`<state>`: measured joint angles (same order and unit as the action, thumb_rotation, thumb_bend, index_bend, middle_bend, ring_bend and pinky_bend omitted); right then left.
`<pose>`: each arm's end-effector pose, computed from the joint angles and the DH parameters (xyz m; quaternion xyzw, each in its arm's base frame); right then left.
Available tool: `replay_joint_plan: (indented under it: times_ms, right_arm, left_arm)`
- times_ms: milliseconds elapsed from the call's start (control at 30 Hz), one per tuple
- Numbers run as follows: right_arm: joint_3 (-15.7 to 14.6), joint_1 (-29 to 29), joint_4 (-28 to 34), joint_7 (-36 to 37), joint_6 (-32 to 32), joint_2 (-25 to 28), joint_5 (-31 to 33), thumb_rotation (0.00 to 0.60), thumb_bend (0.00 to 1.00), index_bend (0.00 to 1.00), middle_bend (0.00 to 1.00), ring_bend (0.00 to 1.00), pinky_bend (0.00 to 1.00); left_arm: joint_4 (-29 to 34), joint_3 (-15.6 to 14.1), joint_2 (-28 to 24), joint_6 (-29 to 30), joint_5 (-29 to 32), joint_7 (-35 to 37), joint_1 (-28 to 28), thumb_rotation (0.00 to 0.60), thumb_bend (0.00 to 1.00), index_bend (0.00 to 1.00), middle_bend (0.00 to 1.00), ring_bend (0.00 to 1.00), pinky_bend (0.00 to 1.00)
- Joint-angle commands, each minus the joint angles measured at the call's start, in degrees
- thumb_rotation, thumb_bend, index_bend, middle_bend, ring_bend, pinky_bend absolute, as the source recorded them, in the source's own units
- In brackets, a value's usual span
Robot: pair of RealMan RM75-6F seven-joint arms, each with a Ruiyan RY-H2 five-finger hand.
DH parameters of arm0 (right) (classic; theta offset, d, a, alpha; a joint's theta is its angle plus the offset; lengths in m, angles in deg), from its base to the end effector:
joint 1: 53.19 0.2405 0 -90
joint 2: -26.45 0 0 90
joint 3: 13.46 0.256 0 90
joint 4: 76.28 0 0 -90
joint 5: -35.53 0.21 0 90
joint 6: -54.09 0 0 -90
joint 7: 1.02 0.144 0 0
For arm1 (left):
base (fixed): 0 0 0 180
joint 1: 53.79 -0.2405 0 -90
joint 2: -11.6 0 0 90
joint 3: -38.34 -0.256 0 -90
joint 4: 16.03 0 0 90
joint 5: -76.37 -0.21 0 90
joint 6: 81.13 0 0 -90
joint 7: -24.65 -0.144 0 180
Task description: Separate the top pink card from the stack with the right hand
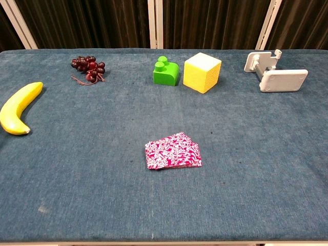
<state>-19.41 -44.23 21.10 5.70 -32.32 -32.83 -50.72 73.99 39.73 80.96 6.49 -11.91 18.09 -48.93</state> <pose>-0.2998 -0.1688 0.1621 0.6061 -0.4390 0.3985 0.5302 -0.3047 0.1754 0.1334 -0.6142 -0.3544 -0.3829 0.5921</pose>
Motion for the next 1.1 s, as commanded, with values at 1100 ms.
replay_joint_plan:
  times_ms: [1100]
  right_arm:
    - [14.0, 33.1, 10.9, -54.8, 28.4, -35.1, 40.0, 0.6, 0.34, 0.23, 0.08, 0.0, 0.1]
  left_arm:
    - [-2.6, 0.4, 0.9, -0.3, 1.4, 0.6, -0.5, 0.6, 0.11, 0.17, 0.14, 0.0, 0.0]
